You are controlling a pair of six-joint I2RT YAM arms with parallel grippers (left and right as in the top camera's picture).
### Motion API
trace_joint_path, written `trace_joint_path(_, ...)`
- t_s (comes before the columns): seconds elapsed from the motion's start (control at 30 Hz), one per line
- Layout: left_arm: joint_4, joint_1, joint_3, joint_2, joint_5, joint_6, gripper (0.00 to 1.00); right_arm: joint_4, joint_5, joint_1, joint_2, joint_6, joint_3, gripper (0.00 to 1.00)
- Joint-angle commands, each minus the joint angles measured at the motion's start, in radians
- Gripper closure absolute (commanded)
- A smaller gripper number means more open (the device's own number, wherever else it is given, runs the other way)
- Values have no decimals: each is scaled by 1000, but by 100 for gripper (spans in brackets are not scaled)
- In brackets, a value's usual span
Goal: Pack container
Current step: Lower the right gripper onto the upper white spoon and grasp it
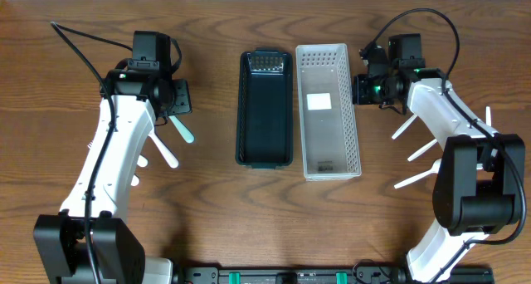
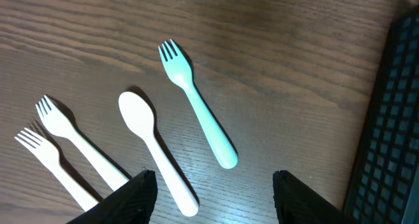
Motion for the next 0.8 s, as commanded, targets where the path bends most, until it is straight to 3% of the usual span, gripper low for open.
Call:
trace_joint_path(0.0, -11, 5, 20, 6, -8, -1, 41, 2, -40, 4, -3, -24, 16, 94)
trace_joint_path(0.13, -17, 5, 20, 6, -8, -1, 40, 2, 24, 1, -3, -19, 16, 87)
trace_joint_path(0.17, -17, 5, 20, 6, -8, 0, 40, 2, 72, 1, -3, 0, 16, 81)
trace_joint_path(0.2, -16, 5, 20, 6, -8, 0, 32, 1, 145, 1, -3, 37, 16, 72)
trace_joint_path(0.3, -17, 5, 20, 6, -8, 0, 19, -23, 366, -2, -11, 150, 18, 70)
trace_joint_path(0.43, -19, 5, 20, 6, -8, 0, 17, -89, 546, -21, -50, 305, 24, 69)
trace_joint_path(0.57, -21, 5, 20, 6, -8, -1, 16, -208, 664, -61, -74, 597, 24, 51)
trace_joint_path(0.63, -21, 5, 20, 6, -8, -1, 16, -264, 679, -87, -73, 713, 23, 49)
trace_joint_path(0.77, -23, 5, 20, 6, -8, -1, 16, -279, 678, -150, -66, 758, 23, 43)
